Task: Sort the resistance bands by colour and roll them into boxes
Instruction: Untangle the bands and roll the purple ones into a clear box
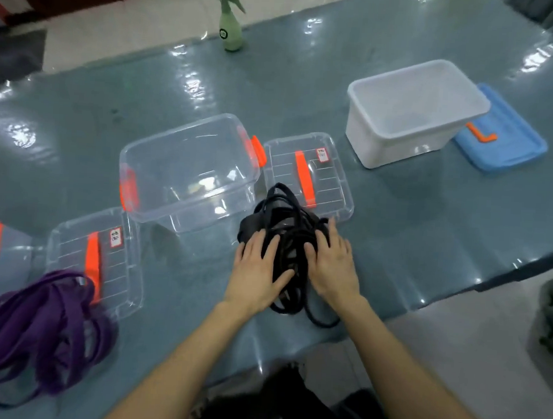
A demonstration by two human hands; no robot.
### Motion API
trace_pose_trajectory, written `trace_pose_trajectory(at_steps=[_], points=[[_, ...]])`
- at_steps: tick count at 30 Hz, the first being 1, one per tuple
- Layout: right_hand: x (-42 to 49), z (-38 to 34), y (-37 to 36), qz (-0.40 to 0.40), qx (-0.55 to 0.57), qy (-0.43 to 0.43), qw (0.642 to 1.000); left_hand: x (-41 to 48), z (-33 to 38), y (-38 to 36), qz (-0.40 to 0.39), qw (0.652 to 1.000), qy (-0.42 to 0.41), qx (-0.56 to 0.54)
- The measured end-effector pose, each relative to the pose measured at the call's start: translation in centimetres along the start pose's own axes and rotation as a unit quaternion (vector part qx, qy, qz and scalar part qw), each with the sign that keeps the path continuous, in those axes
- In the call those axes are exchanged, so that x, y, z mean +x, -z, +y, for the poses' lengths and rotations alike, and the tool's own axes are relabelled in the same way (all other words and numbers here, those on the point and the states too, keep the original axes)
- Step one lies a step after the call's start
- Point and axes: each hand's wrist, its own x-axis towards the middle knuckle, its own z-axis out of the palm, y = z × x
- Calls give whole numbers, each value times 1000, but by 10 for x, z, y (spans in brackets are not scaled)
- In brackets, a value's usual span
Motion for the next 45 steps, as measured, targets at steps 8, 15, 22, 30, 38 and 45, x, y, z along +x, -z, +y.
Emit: trace_pose_trajectory(at_steps=[8,15,22,30,38,45], points=[[-17,-12,48,40,-75,37,996,-8,-5,21,17,1000,3,16],[-33,-65,53,17,-91,171,981,-44,-52,55,117,991,-35,58],[-63,-207,-18,-80,-146,335,928,-155,-181,84,118,982,51,141],[-146,-438,-113,-75,-159,446,878,-307,-393,112,177,957,159,166],[-226,-635,-169,-88,-183,516,832,-448,-561,150,192,935,257,154],[-239,-713,-210,-129,-178,550,806,-512,-626,148,235,896,356,122]])
